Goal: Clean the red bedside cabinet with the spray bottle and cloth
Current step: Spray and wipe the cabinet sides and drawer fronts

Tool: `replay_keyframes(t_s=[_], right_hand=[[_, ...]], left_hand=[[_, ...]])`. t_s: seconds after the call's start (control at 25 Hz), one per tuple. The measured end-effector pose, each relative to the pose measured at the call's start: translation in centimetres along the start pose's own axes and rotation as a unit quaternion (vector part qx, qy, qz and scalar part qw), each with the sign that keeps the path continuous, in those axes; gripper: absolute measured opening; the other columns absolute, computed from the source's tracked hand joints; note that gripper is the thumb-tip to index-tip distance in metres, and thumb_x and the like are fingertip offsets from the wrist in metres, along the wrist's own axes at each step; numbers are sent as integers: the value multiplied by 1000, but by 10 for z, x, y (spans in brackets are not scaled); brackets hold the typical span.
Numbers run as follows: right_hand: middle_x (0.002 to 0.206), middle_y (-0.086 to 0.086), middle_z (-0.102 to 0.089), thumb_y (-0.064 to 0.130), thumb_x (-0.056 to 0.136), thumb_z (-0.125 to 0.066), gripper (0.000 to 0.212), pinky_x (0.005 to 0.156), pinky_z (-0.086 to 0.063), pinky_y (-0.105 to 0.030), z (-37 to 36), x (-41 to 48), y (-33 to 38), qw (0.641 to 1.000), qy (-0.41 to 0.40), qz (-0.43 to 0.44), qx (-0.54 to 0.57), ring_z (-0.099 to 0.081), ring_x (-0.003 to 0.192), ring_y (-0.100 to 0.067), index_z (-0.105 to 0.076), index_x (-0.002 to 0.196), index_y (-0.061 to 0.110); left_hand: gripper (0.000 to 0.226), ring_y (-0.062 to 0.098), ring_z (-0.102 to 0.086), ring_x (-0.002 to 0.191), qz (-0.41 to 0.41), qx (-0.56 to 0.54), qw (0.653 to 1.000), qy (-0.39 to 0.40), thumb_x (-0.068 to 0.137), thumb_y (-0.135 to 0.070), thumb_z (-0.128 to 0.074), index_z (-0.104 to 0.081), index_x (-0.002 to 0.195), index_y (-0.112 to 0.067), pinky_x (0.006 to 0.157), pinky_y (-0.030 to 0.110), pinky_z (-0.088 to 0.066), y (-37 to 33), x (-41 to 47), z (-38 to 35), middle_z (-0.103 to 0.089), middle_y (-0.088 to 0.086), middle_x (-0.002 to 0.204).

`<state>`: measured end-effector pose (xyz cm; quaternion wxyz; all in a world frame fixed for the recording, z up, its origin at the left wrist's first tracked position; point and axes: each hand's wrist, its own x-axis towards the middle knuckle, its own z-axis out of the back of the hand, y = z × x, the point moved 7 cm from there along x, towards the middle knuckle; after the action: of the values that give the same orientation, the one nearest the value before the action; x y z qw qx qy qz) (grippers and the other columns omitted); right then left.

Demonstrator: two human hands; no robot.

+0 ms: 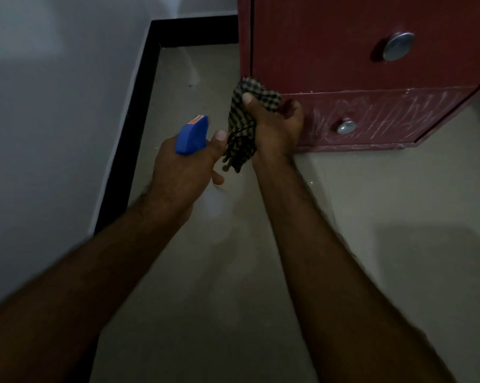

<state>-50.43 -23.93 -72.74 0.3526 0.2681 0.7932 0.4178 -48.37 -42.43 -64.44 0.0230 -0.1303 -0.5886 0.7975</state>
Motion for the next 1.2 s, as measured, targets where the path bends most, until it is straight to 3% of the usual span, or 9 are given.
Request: replay_keyframes(t_s=[0.08,0.2,0.36,0.6,0.76,0.92,1.0,1.08,1.2], right_hand=[[120,-4,-72,19,58,-101,98,86,-65,-46,2,2,-4,999,-38,4,-19,-73,105,-23,-52,143,12],[118,-3,-74,29,44,-100,100,84,-65,-48,10,2,-18,997,-77,-13,-27,-74,100,-23,-60,135,13],[114,-3,-75,17,63,-99,83,83,-66,-47,0,9,-9,999,-38,7,5,-75,100,-22,-58,135,13],[118,-5,-74,24,66,-99,73,89,-64,-44,26,7,-42,988,-143,-36,-52,-73,100,-22,-63,129,11],[111,-7,-75,19,65,-95,62,81,-66,-50,7,7,-28,993,-111,-19,17,-76,95,-27,-64,119,13],[115,-21,-75,-3,59,-81,77,79,-65,-54,5,-6,-34,988,-10,-133,74,-76,98,-38,-59,132,0],[117,-20,-73,-11,70,-75,56,89,-63,-47,14,-16,-40,982,28,-177,63,-73,102,-35,-63,124,-2],[113,-19,-72,-13,87,-63,26,100,-57,-44,28,-26,-51,972,38,-223,64,-69,101,-32,-67,110,-1],[108,-20,-69,-6,95,-61,23,106,-53,-51,52,-36,-66,958,-6,-280,67,-67,101,-35,-64,117,0]], left_hand=[[14,23,-71,73,0,-1,1000,3,94,-41,-66,-55,102,-39,88,50,-59,-1,0,0,-63,-7,87],[42,22,-71,72,11,6,1000,2,93,-41,-66,-55,131,-27,88,47,-59,1,-1,0,-63,-7,87],[45,21,-71,72,9,8,1000,1,93,-41,-67,-55,133,-26,86,47,-60,3,1,0,-62,-7,86],[52,23,-71,73,16,12,1000,-1,93,-41,-67,-51,140,-24,84,48,-60,10,4,0,-62,-4,86],[42,20,-69,73,14,11,1000,-3,94,-40,-65,-54,131,-23,76,39,-61,9,7,3,-62,-6,85],[23,19,-70,70,0,-1,1000,2,94,-40,-66,-58,113,-29,68,30,-58,6,6,2,-63,-8,79],[10,19,-69,68,-9,-7,1000,5,94,-40,-66,-56,94,-39,69,32,-58,6,4,2,-65,-10,70],[17,20,-69,67,-13,-6,1000,4,94,-40,-67,-53,84,-42,73,39,-61,5,2,2,-65,-11,65],[22,25,-70,72,-12,4,1000,2,94,-40,-66,-49,81,-42,80,44,-62,4,1,2,-62,-4,76]])
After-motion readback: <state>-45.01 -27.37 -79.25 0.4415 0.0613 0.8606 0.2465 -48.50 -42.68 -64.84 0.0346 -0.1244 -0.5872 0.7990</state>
